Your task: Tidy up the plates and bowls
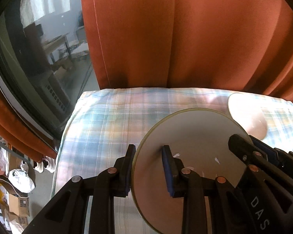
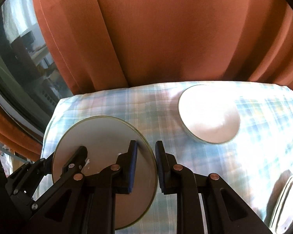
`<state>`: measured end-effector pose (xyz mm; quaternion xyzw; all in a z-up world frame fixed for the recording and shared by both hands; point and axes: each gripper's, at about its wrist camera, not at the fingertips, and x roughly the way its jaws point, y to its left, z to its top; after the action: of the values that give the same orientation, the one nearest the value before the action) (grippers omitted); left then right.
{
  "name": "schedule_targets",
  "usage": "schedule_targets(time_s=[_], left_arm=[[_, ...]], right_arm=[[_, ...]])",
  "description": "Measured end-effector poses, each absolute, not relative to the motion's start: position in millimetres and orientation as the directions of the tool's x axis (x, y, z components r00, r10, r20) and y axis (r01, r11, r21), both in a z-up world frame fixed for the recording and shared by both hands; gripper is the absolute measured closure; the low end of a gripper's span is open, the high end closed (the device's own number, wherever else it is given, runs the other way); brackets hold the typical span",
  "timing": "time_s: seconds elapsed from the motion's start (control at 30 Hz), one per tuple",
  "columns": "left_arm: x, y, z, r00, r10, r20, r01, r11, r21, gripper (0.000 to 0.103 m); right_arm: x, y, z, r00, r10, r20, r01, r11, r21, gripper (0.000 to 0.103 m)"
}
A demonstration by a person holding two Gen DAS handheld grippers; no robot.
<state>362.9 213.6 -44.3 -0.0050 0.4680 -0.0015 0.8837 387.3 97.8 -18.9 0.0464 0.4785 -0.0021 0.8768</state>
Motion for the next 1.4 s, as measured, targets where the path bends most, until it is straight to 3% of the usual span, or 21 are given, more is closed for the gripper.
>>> schedule_targets(time_s=[0.7,1.4], left_arm=[[263,179,-21,0.595,0.030,-0.803,-0.046,0.999,0.004,0.077],[185,68,-14,0.584,0.076,-0.808,-0.101,0.995,0.021,0.077]], right_arm=[[281,67,6,0.581,0.067,-0.811,0.009,0.996,0.089,0.081],[198,-45,16,0.580,0.120,-0.805,-0.049,0.992,0.112,0.080]])
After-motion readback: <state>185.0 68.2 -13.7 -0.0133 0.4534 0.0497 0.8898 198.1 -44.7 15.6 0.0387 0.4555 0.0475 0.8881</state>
